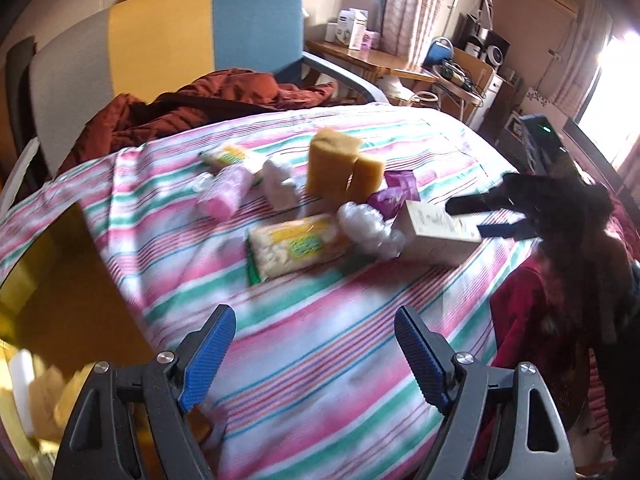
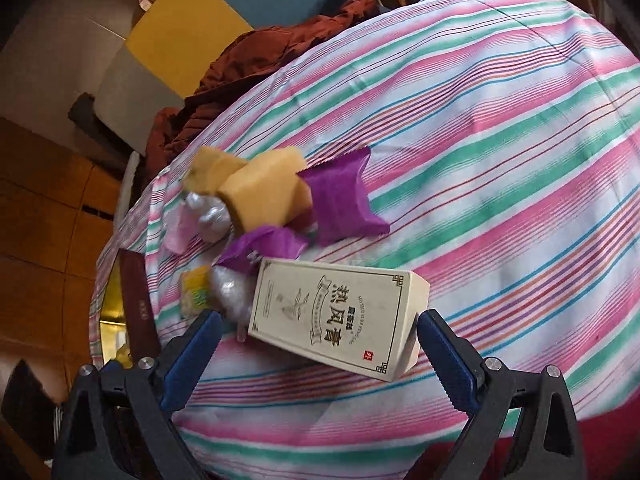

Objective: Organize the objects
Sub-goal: 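Grasp the purple snack packet with the left tool and lift it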

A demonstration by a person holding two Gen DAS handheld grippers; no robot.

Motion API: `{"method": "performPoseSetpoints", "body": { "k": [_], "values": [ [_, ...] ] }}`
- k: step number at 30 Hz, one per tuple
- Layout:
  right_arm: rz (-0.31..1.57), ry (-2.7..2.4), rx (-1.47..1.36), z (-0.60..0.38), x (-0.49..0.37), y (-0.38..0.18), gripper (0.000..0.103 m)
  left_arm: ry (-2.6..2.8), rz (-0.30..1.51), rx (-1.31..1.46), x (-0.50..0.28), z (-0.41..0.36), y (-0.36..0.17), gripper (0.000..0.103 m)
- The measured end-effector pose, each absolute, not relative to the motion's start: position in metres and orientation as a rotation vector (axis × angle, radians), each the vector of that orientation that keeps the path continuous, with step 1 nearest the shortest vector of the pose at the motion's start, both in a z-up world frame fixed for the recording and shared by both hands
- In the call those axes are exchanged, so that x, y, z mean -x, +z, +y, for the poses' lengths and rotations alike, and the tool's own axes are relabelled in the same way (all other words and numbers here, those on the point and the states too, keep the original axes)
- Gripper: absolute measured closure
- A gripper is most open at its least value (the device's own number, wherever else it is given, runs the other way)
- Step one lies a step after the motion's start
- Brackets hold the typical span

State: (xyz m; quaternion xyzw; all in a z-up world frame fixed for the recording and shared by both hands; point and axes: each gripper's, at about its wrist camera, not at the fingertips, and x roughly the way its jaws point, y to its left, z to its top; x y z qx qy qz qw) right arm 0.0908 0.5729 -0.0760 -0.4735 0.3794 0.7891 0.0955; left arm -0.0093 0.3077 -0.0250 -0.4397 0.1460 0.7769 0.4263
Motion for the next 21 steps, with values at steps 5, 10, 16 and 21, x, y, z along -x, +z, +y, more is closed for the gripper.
{"method": "performPoseSetpoints", "body": {
  "k": [5,10,16,21],
  "values": [
    [1.167,2.271,1.17,0.593,-0.123,-0.071,0.004,1.913,0.338,1.116,0.022,0.341,-0.024,0.021],
    [1.269,2.201,0.954,0.617,-0.143,-0.067,0.004,1.888,0.319,1.14,0.031,0.379,-0.026,0.028],
    [1.326,2.212,0.937,0.618,-0.14,-0.071,0.004,1.812,0.254,1.249,0.042,0.429,-0.042,0.03],
    [1.367,2.228,0.918,0.621,-0.143,-0.072,0.004,1.785,0.234,1.33,0.05,0.467,-0.058,0.029]
  ]
}}
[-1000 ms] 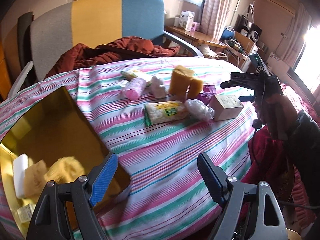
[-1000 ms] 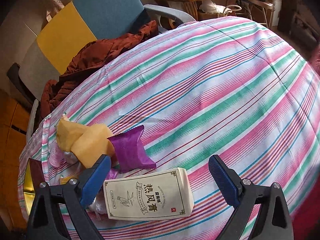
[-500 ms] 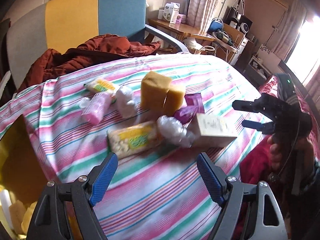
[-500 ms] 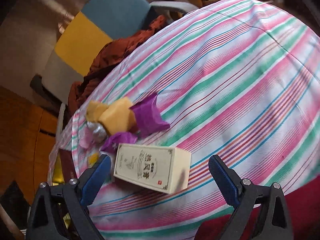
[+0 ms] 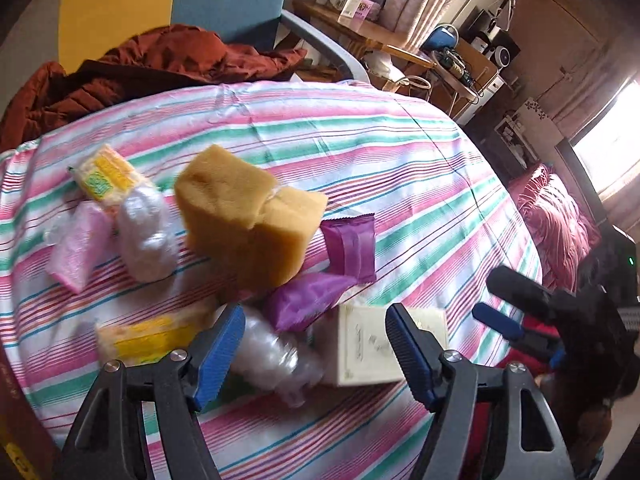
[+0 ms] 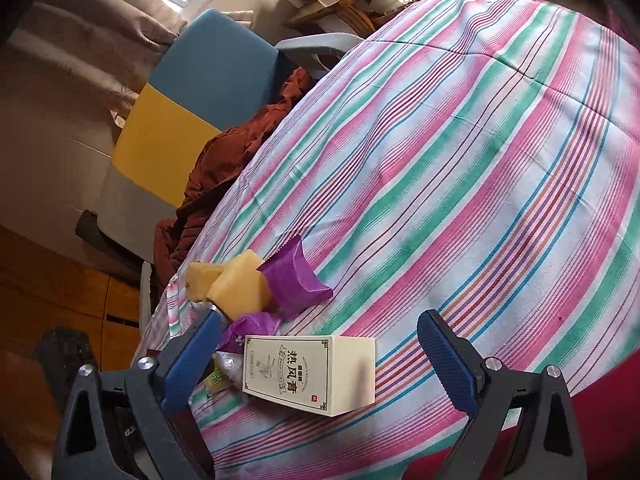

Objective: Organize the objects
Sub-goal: 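Grasp the purple snack packet with the left tool and lift it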

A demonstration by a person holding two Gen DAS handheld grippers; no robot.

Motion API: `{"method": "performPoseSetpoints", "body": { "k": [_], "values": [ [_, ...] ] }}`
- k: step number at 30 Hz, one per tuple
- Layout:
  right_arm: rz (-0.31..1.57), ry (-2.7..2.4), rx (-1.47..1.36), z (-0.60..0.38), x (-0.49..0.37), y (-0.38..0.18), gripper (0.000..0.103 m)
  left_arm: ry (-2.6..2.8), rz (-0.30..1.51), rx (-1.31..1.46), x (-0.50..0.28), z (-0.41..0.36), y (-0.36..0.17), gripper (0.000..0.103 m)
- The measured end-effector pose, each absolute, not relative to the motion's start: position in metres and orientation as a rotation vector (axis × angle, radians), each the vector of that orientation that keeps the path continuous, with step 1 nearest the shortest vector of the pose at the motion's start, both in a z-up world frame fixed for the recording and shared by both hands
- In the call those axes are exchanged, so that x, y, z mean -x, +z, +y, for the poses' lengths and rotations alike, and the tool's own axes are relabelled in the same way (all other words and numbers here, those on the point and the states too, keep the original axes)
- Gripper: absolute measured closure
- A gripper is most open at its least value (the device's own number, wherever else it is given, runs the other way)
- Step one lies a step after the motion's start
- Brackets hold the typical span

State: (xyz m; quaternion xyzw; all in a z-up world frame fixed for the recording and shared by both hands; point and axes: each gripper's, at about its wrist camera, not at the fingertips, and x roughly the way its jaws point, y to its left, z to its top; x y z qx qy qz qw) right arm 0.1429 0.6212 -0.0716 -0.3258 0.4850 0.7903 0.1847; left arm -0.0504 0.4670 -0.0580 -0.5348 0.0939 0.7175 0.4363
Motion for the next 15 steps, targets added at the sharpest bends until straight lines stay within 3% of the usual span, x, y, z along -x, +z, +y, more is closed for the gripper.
{"method": "performPoseSetpoints", "body": {
  "k": [3,5,6,8,15],
  "values": [
    [1.395,2.24,0.914,0.622,-0.143,-0.072,0.004,1.798,0.263,1.383,0.061,0.484,-0.076,0.031],
    [1.397,2.248,0.913,0.621,-0.143,-0.071,0.004,1.769,0.244,1.425,0.068,0.486,-0.09,0.042],
    [1.399,2.252,0.911,0.621,-0.143,-0.072,0.004,1.762,0.234,1.431,0.069,0.483,-0.093,0.053],
    [1.403,2.254,0.916,0.621,-0.142,-0.072,0.004,1.761,0.243,1.406,0.066,0.475,-0.095,0.058],
    [1.369,2.284,0.959,0.617,-0.133,-0.072,0.004,1.742,0.258,1.315,0.044,0.434,-0.084,0.059]
  ]
}}
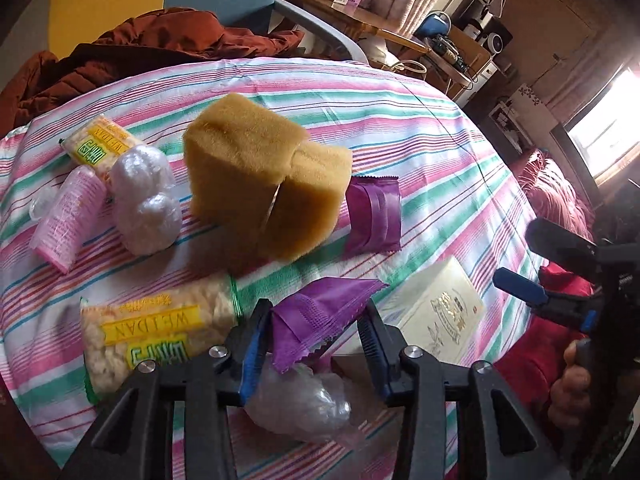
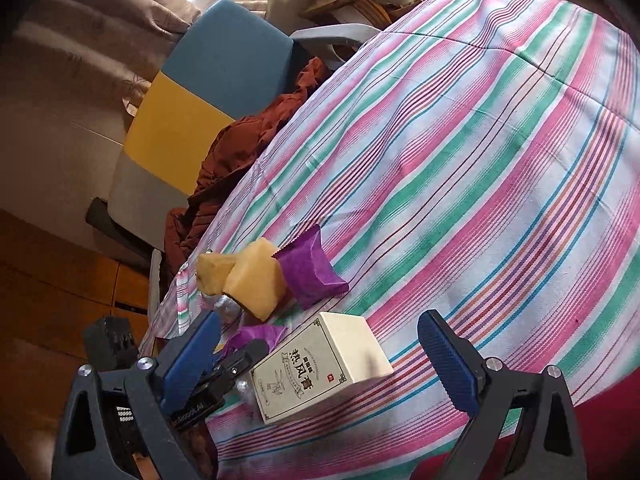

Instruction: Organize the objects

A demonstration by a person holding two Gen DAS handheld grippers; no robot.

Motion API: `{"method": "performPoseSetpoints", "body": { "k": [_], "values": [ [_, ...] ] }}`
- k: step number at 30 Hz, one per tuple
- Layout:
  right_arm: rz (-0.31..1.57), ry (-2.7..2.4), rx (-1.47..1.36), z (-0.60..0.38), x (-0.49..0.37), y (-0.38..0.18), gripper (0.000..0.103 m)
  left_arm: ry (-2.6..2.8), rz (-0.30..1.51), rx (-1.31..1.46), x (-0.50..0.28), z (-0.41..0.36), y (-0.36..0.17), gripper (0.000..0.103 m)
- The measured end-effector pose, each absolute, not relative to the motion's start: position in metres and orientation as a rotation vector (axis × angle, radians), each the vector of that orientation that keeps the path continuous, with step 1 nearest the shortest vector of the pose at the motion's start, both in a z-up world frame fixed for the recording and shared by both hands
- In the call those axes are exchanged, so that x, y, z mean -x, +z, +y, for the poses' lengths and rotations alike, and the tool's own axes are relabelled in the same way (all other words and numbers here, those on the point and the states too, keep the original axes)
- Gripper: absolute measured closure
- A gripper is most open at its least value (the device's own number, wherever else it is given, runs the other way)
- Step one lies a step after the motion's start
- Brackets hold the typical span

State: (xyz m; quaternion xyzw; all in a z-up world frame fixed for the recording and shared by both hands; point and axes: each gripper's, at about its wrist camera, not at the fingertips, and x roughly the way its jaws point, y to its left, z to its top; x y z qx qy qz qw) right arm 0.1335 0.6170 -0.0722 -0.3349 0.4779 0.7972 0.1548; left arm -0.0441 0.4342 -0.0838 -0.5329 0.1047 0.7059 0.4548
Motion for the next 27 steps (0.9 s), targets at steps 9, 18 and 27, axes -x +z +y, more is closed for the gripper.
{"method": "performPoseSetpoints", "body": {
  "k": [9,18,27],
  "values": [
    [1.253,2.322,1.181,0.597,-0.108,-0.083,0.003,1.755,0.173,1.272,0.025,0.379,-0.065,0.059],
    [1.215,2.222,1.306,0.588,-0.103,-0.097,0.003,1.715,0.137,1.314,-0.004,0.343,-0.08,0.066],
    [1.308,2.121,1.293,0.57,-0.096,-0.103,0.003,1.745,0.113,1.252,-0.005,0.323,-0.063,0.069]
  ]
}}
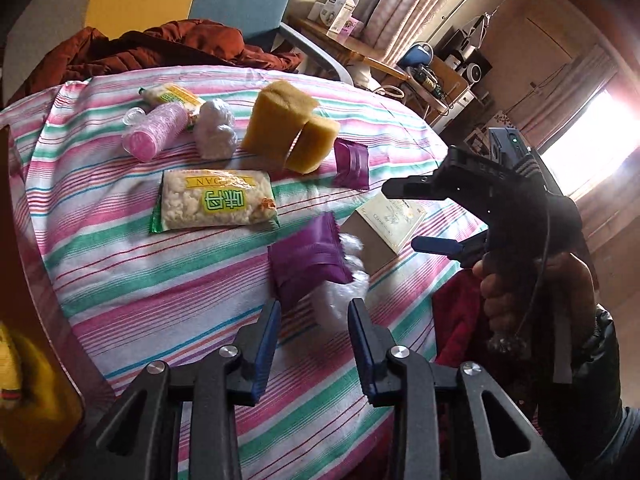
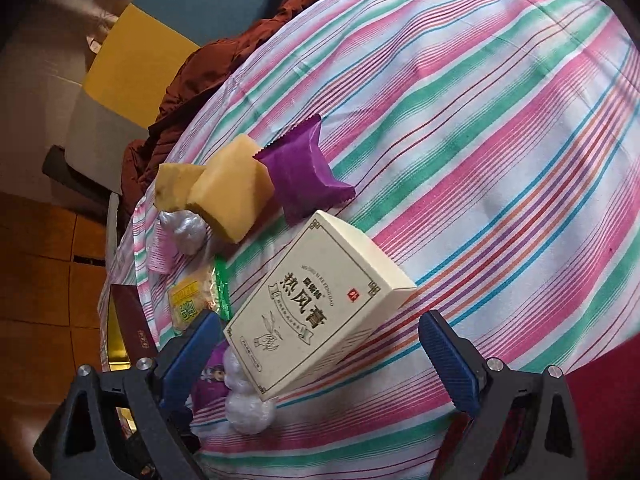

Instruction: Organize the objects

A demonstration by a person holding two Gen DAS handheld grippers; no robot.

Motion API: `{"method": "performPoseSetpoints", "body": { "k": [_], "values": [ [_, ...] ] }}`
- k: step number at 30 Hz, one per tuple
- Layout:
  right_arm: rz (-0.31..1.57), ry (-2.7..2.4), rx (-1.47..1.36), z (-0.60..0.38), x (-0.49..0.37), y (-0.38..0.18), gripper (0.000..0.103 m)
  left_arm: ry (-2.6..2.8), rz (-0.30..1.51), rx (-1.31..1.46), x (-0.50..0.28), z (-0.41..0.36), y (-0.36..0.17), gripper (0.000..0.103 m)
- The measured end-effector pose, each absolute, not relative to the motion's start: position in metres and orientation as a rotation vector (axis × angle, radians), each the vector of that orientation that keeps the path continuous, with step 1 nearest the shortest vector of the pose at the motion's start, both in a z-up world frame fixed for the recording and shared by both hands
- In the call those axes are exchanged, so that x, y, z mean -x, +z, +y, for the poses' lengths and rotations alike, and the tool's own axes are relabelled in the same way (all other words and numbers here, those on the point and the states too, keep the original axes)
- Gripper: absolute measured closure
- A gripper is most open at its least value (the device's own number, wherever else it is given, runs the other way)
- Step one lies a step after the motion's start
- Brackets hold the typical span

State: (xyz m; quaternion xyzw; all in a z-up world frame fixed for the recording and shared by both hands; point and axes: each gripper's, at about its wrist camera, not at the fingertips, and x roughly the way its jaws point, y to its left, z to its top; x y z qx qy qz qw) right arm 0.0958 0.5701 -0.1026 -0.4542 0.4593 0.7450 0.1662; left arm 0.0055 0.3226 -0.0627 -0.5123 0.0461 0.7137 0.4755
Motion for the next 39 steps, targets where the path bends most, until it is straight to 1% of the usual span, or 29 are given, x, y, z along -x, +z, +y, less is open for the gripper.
{"method": "performPoseSetpoints", "body": {
  "k": [2,3,4,6,7,9,12,16,18,19,21,24,28,30,31,33,39],
  "values": [
    [1.296,2.097,1.271,0.568,-0.092,-0.104,0.003,1.757,0.125,1.269,-0.004,0.322,-0.066,0.067],
    [1.287,2.08,1.265,0.568,-0.09,-0.106,0.003,1.749,0.121,1.283,-0.002,0.322,-0.069,0.064],
    [1.289,2.071,1.266,0.567,-0.089,-0.109,0.003,1.748,0.114,1.296,-0.001,0.322,-0.07,0.058],
    [1.302,2.06,1.272,0.567,-0.086,-0.114,0.003,1.739,0.095,1.313,0.002,0.321,-0.071,0.057],
    [1.295,2.059,1.27,0.567,-0.085,-0.115,0.003,1.73,0.084,1.315,0.003,0.323,-0.07,0.055],
    [1.257,2.079,1.257,0.567,-0.083,-0.112,0.003,1.72,0.076,1.314,0.006,0.33,-0.07,0.052],
    [1.211,2.081,1.272,0.567,-0.077,-0.115,0.003,1.692,0.04,1.357,0.014,0.344,-0.078,0.051],
    [1.083,2.13,1.282,0.564,-0.072,-0.112,0.005,1.669,0.006,1.43,0.026,0.361,-0.092,0.043],
    [1.017,2.148,1.278,0.563,-0.071,-0.108,0.014,1.663,0.015,1.443,0.029,0.37,-0.099,0.039],
    [0.984,2.155,1.276,0.564,-0.072,-0.106,0.016,1.662,0.022,1.46,0.03,0.374,-0.104,0.038],
    [0.944,2.163,1.263,0.565,-0.072,-0.103,0.024,1.646,0.024,1.486,0.032,0.381,-0.113,0.037],
    [0.907,2.172,1.267,0.564,-0.071,-0.1,0.026,1.666,0.064,1.427,0.025,0.386,-0.111,0.039],
    [0.856,2.187,1.277,0.561,-0.068,-0.099,0.026,1.676,0.099,1.369,0.017,0.384,-0.106,0.049],
    [0.835,2.196,1.281,0.559,-0.068,-0.098,0.028,1.693,0.127,1.337,0.015,0.382,-0.103,0.051],
    [0.827,2.202,1.282,0.558,-0.069,-0.097,0.029,1.697,0.134,1.33,0.014,0.381,-0.101,0.052],
    [0.818,2.222,1.281,0.555,-0.069,-0.094,0.035,1.704,0.137,1.322,0.011,0.378,-0.1,0.053],
    [0.804,2.258,1.274,0.549,-0.071,-0.09,0.042,1.74,0.11,1.307,0.008,0.357,-0.091,0.054]
  ]
}}
